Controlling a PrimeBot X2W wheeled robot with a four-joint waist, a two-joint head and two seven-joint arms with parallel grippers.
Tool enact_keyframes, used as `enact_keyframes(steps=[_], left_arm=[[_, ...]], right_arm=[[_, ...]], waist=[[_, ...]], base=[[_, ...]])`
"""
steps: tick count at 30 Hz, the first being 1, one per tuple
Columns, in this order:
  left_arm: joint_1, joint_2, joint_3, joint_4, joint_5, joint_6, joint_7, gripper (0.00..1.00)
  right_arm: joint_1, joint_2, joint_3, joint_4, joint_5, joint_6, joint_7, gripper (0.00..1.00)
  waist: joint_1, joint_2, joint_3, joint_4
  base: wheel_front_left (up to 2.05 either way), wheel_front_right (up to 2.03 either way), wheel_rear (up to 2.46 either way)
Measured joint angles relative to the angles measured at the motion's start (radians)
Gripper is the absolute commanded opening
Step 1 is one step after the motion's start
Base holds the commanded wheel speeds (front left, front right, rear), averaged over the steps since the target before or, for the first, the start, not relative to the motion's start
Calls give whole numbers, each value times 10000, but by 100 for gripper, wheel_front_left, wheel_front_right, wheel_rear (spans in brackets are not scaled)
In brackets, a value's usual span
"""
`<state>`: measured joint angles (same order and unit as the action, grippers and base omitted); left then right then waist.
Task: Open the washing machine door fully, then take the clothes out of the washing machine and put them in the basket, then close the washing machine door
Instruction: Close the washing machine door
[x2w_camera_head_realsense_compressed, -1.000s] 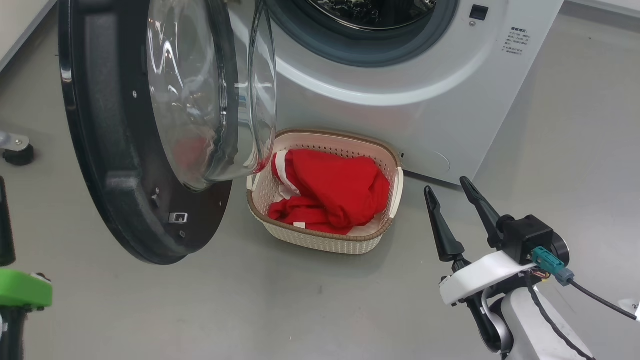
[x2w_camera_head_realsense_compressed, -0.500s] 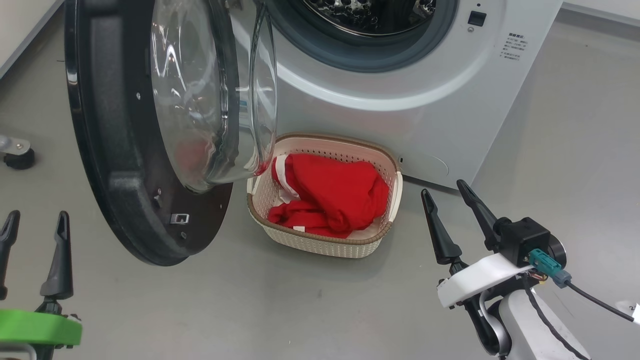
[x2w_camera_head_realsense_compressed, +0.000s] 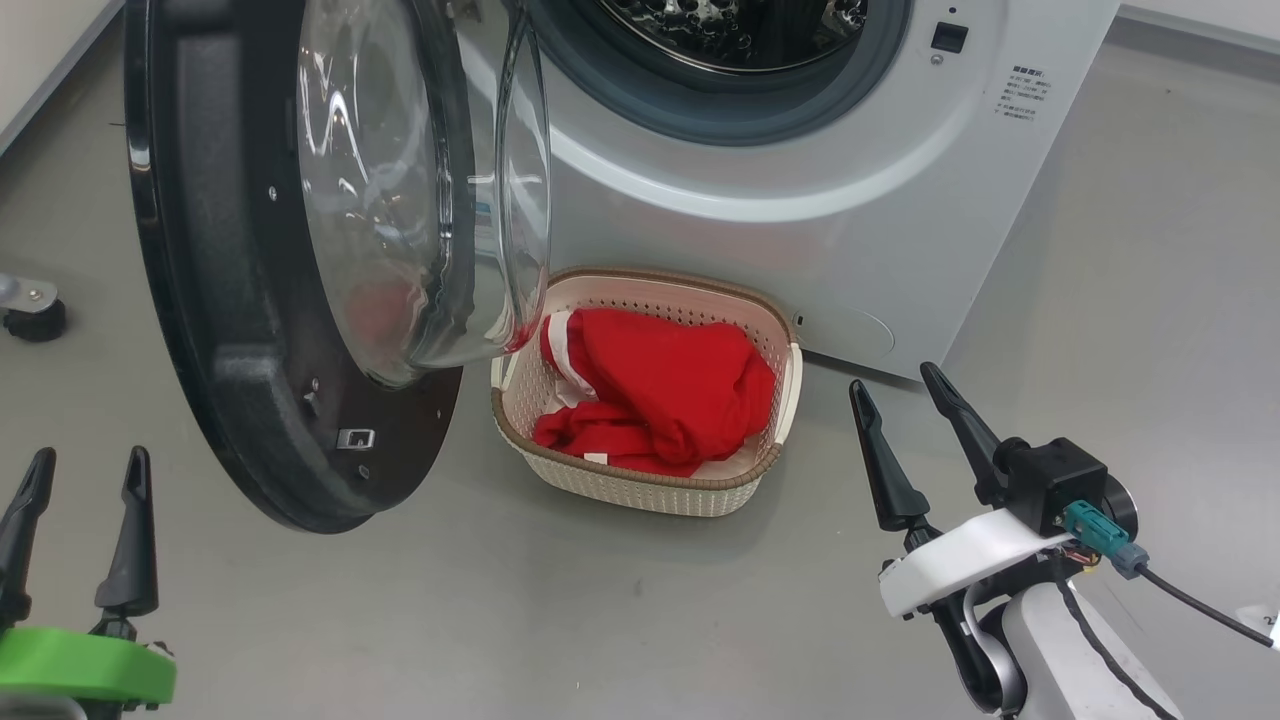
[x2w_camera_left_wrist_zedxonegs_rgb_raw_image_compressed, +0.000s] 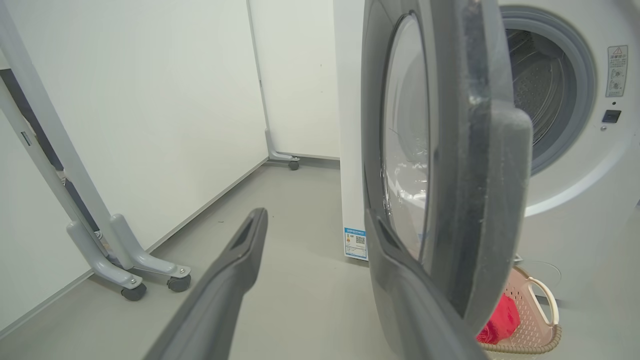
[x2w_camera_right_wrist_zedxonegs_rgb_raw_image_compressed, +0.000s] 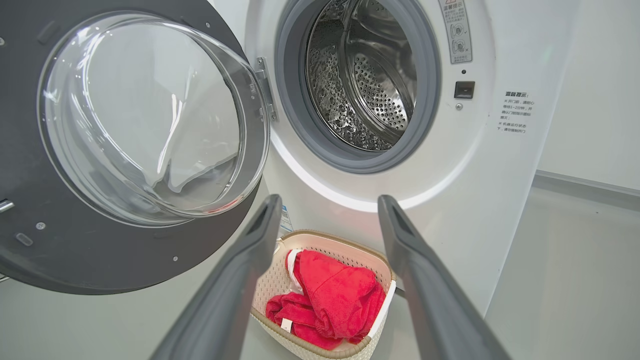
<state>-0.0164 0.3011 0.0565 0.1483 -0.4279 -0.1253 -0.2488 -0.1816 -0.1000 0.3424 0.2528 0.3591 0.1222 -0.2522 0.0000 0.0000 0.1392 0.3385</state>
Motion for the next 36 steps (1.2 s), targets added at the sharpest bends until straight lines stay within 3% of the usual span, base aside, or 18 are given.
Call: enact_keyframes(steps=[23, 24, 25, 33, 36], left_arm=[[-158, -63, 8, 132, 38, 0, -4, 100], [-159, -63, -8, 128, 59, 0, -4, 83], [-159, -63, -44, 128, 61, 0, -4, 0], [-160, -33, -249, 174, -121, 0, -4, 0], [-244, 253, -259, 291, -117, -2, -4, 0]], right_arm=[[12, 23, -38, -2, 0, 0, 0, 100], [12, 23, -36, -2, 0, 0, 0, 100], [12, 23, -36, -2, 0, 0, 0, 100], [23, 29, -35, -2, -2, 0, 0, 100], [23, 29, -35, -2, -2, 0, 0, 100]], waist=[[0, 0, -22, 36], [0, 0, -25, 37], [0, 0, -26, 37], [0, 0, 3, 18], [0, 0, 23, 13]], base=[[0, 0, 0], [0, 0, 0], [0, 0, 0], [0, 0, 0], [0, 0, 0]])
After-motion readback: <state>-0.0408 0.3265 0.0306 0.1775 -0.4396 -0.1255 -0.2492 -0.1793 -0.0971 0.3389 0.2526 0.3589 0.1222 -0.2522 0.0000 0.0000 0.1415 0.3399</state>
